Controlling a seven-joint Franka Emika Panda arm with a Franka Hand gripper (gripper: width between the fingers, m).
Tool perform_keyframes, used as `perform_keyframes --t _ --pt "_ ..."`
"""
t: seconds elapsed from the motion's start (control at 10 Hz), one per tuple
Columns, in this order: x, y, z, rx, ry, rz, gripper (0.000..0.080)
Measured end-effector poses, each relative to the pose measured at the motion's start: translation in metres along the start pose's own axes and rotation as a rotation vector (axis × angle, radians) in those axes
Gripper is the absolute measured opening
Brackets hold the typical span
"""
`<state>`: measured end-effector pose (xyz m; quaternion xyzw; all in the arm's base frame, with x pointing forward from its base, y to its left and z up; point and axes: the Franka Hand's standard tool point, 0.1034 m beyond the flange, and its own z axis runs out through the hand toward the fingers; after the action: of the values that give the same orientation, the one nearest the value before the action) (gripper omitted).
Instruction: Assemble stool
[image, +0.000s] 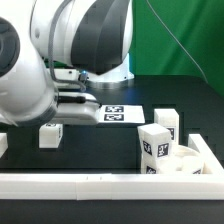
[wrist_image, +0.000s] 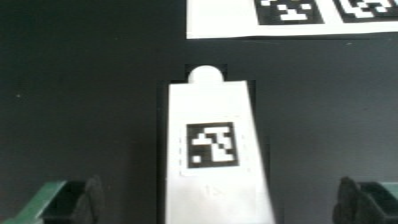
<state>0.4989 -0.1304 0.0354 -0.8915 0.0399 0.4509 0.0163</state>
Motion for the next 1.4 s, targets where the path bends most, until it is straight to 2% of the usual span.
perform_keyframes --t 0.2,0.4,0.6,0.8,0.9,1.4 --pt "0.011 0.002 0.012 0.014 -0.042 0.006 0.0649" --pt "0.013 -0.007 0.021 0.015 -0.058 0.014 0.0649" --pt "0.014 -0.008 0.022 0.011 -0.061 0.029 0.0649" --pt "0.014 -0.007 0.022 0.013 -0.061 0.030 0.0388" --pt "0.014 -0.007 0.022 0.013 -0.061 0.030 0.0336" --pt "0.013 -0.006 0.022 0.015 -0.061 0.032 0.0336"
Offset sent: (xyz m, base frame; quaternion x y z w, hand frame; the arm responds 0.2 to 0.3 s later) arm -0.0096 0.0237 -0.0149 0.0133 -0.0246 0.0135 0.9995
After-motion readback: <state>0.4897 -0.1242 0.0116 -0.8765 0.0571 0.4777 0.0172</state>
